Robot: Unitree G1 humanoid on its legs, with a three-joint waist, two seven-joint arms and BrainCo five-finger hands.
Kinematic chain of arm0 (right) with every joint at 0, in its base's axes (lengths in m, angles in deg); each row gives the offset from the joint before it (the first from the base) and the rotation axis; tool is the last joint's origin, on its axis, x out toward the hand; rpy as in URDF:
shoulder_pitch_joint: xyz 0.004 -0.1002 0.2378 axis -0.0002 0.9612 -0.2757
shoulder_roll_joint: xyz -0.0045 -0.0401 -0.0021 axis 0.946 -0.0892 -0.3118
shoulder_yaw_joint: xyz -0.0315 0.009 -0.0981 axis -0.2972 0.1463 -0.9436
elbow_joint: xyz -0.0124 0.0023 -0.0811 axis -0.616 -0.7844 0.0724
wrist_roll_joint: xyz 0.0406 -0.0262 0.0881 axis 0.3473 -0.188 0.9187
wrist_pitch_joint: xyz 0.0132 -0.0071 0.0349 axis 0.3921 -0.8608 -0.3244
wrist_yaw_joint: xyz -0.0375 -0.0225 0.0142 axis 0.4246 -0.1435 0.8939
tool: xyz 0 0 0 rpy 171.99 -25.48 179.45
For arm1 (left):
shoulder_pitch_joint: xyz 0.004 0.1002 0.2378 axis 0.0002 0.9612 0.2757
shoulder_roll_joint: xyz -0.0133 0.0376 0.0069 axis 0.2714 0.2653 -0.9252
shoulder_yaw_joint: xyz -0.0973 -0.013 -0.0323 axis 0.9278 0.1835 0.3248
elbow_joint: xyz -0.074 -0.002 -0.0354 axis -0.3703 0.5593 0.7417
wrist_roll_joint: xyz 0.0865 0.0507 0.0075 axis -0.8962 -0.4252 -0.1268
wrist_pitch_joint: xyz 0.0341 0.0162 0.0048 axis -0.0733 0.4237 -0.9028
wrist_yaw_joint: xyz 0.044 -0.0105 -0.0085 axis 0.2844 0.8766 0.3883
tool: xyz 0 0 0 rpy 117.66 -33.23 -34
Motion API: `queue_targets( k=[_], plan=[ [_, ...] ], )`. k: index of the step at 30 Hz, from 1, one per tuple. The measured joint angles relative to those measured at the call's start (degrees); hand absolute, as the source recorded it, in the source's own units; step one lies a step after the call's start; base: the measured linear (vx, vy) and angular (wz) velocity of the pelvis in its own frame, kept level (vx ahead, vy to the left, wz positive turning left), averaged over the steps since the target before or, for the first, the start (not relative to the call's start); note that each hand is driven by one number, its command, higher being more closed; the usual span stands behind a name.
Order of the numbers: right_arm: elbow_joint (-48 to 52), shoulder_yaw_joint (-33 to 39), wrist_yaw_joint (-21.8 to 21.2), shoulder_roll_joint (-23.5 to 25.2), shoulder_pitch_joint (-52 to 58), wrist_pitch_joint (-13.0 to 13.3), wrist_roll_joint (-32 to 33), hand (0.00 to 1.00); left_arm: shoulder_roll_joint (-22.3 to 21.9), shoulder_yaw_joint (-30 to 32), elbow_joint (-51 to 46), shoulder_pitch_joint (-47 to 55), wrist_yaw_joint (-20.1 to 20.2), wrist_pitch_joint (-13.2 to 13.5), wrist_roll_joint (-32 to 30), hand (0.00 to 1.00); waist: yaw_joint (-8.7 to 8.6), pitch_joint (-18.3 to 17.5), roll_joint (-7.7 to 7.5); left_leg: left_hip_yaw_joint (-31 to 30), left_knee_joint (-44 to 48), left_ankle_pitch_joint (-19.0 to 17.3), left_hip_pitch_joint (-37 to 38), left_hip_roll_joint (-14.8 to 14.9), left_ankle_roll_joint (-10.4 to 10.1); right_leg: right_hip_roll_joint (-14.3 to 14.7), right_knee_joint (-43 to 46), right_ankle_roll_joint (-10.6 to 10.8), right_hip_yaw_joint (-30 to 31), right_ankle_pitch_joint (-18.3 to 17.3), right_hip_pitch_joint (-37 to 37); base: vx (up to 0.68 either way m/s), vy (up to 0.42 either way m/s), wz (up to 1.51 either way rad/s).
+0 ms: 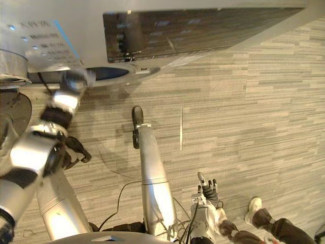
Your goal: Pick up the laundry basket with both hands and put the clothes into the washing machine.
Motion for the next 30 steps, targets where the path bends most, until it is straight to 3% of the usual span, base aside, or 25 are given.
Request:
queue_targets(
  k=[2,3,4,5,6,9,10,12,14,16,20,23,26,30],
  plan=[
    [0.36,-0.67,0.11,-0.05,-0.66,-0.04,-0.02,0.0,-4.74,5.8,0.06,4.63,-0.03,0.97,1.92,0.0,1.5,-0.08,-0.01,-0.02,-1.88,0.88,2.04,-0.74,-0.19,-0.51,-0.42,-0.44,-0.27,-0.28,1.78,0.03,-0.027,0.22],
    [0.35,-1.11,0.12,-0.06,-0.87,-0.06,-0.03,0.0,-5.86,8.2,0.84,6.48,0.0,1.39,5.66,0.0,1.46,-0.69,-0.03,0.04,-2.88,1.28,2.77,-1.08,-0.15,-0.86,-0.62,-0.65,-0.49,-0.52,2.36,0.03,-0.04,0.25],
    [0.37,-1.62,0.25,-0.12,-0.87,-0.1,-0.03,0.0,-6.83,10.19,1.19,9.34,0.06,2.82,14.7,0.0,1.45,-2.45,-0.08,0.14,-4.23,1.92,3.31,-1.61,-0.5,-0.99,-1.06,-1.22,-0.51,-0.89,2.53,0.03,-0.038,0.2],
    [0.39,-1.64,0.3,-0.12,-0.89,-0.1,-0.02,0.0,-7.38,10.73,1.24,10.36,0.05,3.1,17.64,0.0,1.47,-2.86,-0.05,0.2,-5.02,2.2,3.93,-1.91,-0.78,-1.13,-1.35,-1.29,-0.56,-0.99,3.05,0.06,-0.064,0.15],
    [0.5,-1.73,0.7,-0.13,-1.05,-0.13,-0.05,0.0,-8.02,11.83,2.45,12.27,0.08,3.12,24.66,0.0,1.59,-2.87,-0.05,0.52,-6.67,2.68,6.17,-2.2,-1.29,-1.34,-2.15,-1.31,-0.83,-1.19,4.98,0.06,-0.055,0.15],
    [0.14,-1.7,2.38,-0.11,-0.96,-0.19,-0.04,0.0,-10.09,10.72,3.64,22.77,1.37,4.01,42.81,0.0,1.68,-2.92,0.04,1.32,-12.71,4.98,13.02,-3.64,-1.73,-2.1,-5.82,-1.48,-1.83,-1.14,11.3,0.09,-0.068,0.18],
    [0.06,-1.7,2.84,-0.04,-0.96,-0.18,-0.04,0.0,-10.61,10.16,3.61,24.57,1.81,4.46,45.72,0.0,1.84,-2.91,0.07,1.56,-13.98,5.32,14.64,-4.18,-1.93,-2.39,-6.62,-1.4,-2.08,-1.05,12.78,0.09,-0.047,0.22],
    [-1.97,-2.04,3.45,-0.01,-0.79,-0.16,0.0,0.0,-11.75,6.78,3.62,32.95,4.14,5.53,55.36,0.0,3.39,-3.11,0.42,2.41,-20.05,7.27,22.71,-6.06,-2.39,-3.51,-10.27,-1.77,-2.94,-0.79,20.32,0.13,-0.031,0.28],
    [-3.42,-2.21,3.38,-0.06,-0.3,-0.24,-0.03,0.0,-12.48,5.1,3.61,36.5,5.61,5.66,55.37,0.0,4.37,-3.64,1.27,3.15,-23.94,8.47,27.76,-7.07,-2.44,-4.26,-12.89,-1.6,-3.67,-0.72,25.37,0.15,-0.015,0.25],
    [-6.07,-3.98,3.19,-0.47,0.24,-1.2,-0.07,0.0,-12.4,2.72,3.44,40.27,7.45,6.08,50.97,0.0,5.63,-6.54,2.19,4.56,-29.7,10.44,33.8,-8.72,-2.63,-5.01,-17.0,-1.25,-3.87,0.05,30.69,0.19,-0.001,0.09],
    [-10.61,-4.29,0.52,-0.81,2.2,-2.81,-4.61,0.0,-11.29,3.16,3.65,47.2,11.16,7.35,34.75,0.0,5.87,-12.25,5.38,7.19,-42.64,14.57,47.45,-11.58,-3.0,-5.86,-25.68,-0.64,-4.91,1.44,42.58,0.17,0.006,0.02],
    [-16.16,-2.84,-1.31,-1.22,3.67,-3.85,-6.83,0.0,-11.5,6.79,6.38,51.34,13.63,7.51,34.31,0.0,5.87,-17.28,7.34,7.49,-52.27,18.0,54.21,-13.21,-3.26,-5.88,-30.19,-0.45,-6.5,1.45,48.51,0.15,-0.026,0.16],
    [-23.25,1.49,-1.9,-2.32,3.49,-5.1,-10.98,0.0,-12.1,9.8,10.32,54.32,14.58,7.44,34.29,0.0,6.41,-19.76,9.21,4.54,-57.97,21.19,59.12,-13.85,-3.59,-5.94,-33.19,-0.58,-10.21,1.01,54.77,0.12,-0.026,0.51],
    [-27.08,2.69,-2.74,-3.47,2.09,-6.18,-14.86,0.0,-12.33,12.36,10.29,56.24,14.6,7.09,34.22,0.0,7.28,-20.58,8.32,1.35,-55.43,24.45,58.36,-14.92,-1.94,-7.88,-33.14,-0.61,-15.99,-0.15,60.3,0.04,-0.03,0.84]
  ],
)
